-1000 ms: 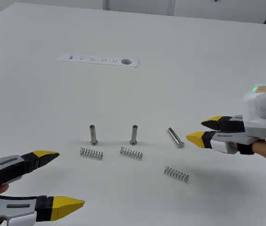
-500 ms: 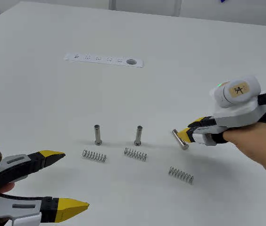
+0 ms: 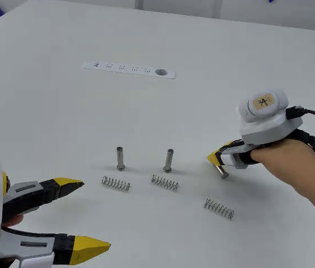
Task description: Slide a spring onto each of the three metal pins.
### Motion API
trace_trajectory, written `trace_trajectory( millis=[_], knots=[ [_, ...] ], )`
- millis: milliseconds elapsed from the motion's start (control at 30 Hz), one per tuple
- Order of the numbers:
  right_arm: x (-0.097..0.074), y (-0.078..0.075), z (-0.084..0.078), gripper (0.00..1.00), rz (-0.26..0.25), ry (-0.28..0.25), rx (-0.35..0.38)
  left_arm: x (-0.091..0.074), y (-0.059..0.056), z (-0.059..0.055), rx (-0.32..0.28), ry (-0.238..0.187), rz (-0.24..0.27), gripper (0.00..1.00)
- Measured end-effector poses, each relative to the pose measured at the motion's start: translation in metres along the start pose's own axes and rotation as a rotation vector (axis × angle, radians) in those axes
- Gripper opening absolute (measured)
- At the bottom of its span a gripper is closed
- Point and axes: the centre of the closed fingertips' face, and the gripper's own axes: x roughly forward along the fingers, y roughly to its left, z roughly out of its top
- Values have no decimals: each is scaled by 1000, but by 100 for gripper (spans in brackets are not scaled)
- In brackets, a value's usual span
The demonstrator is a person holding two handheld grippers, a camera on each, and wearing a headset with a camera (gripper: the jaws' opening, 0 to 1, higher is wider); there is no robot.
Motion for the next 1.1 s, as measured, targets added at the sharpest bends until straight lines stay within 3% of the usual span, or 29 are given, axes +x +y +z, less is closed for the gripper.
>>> trace_trajectory(
  millis=[333,367,633,767,933,1100],
  knots=[
    [8,-1,-9,11,-17,54,20,0,0,1,-1,-5,-1,79],
    [8,-1,-5,11,-17,37,15,0,0,1,-2,-5,-2,79],
    [6,2,-6,9,-32,61,-10,1,-1,1,-1,-3,-5,79],
    [7,0,-6,9,-31,71,12,1,-1,1,1,-3,-4,79],
    [6,-2,-7,9,-21,59,50,1,0,1,3,-4,-2,78],
    [-7,4,1,9,-11,13,61,1,-1,1,6,-1,-7,77]
  ],
)
